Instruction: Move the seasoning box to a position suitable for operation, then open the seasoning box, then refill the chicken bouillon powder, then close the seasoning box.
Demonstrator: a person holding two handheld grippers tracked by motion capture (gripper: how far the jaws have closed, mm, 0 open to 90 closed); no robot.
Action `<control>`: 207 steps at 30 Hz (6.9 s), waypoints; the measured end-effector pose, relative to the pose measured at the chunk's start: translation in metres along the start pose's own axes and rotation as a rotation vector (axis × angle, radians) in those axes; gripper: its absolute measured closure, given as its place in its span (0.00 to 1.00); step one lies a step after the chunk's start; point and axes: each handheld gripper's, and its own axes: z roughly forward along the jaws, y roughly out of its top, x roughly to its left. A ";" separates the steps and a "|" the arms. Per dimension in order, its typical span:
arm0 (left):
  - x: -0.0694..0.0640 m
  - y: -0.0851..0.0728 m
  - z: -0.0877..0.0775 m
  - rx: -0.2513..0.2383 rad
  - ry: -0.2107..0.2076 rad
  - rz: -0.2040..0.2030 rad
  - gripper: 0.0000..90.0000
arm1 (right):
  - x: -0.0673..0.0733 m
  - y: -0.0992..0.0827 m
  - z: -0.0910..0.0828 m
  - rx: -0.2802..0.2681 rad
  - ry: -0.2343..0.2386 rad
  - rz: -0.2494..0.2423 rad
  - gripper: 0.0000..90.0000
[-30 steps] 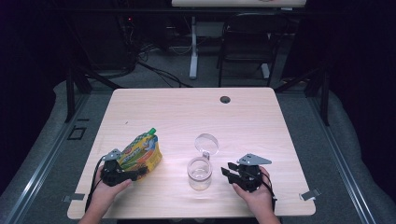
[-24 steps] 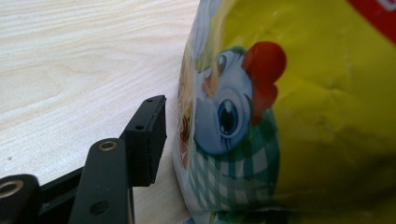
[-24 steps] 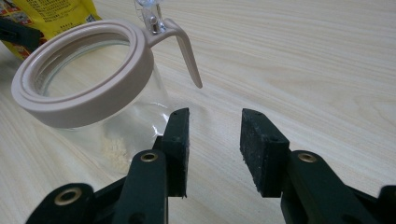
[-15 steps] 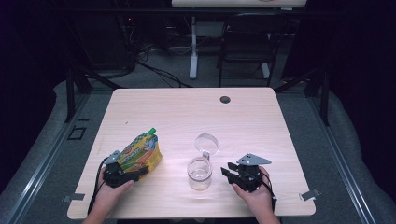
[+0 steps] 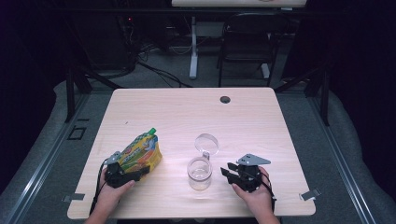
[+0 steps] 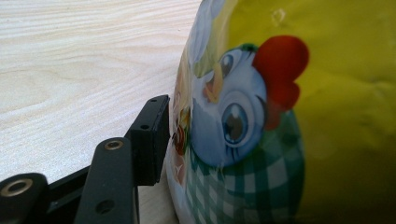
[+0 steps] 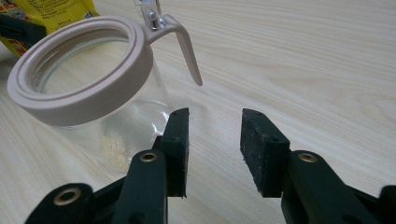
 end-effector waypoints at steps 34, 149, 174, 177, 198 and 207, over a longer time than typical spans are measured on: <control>-0.002 -0.003 0.002 -0.030 0.018 0.033 0.61 | 0.000 -0.001 0.001 0.004 -0.001 0.000 0.69; -0.076 0.014 -0.017 0.022 0.419 0.611 0.66 | 0.011 0.004 -0.013 -0.108 -0.026 -0.161 0.62; -0.091 0.008 -0.006 0.080 0.515 0.771 0.66 | 0.032 0.009 -0.020 -0.140 -0.043 -0.321 0.66; -0.093 0.007 -0.005 0.084 0.515 0.779 0.66 | 0.035 0.011 -0.022 -0.138 -0.048 -0.336 0.69; -0.103 0.007 0.000 0.089 0.518 0.824 0.66 | 0.044 0.018 -0.028 -0.177 -0.039 -0.371 0.59; -0.107 0.007 0.004 0.098 0.517 0.849 0.66 | 0.058 0.019 -0.026 -0.153 -0.048 -0.440 0.64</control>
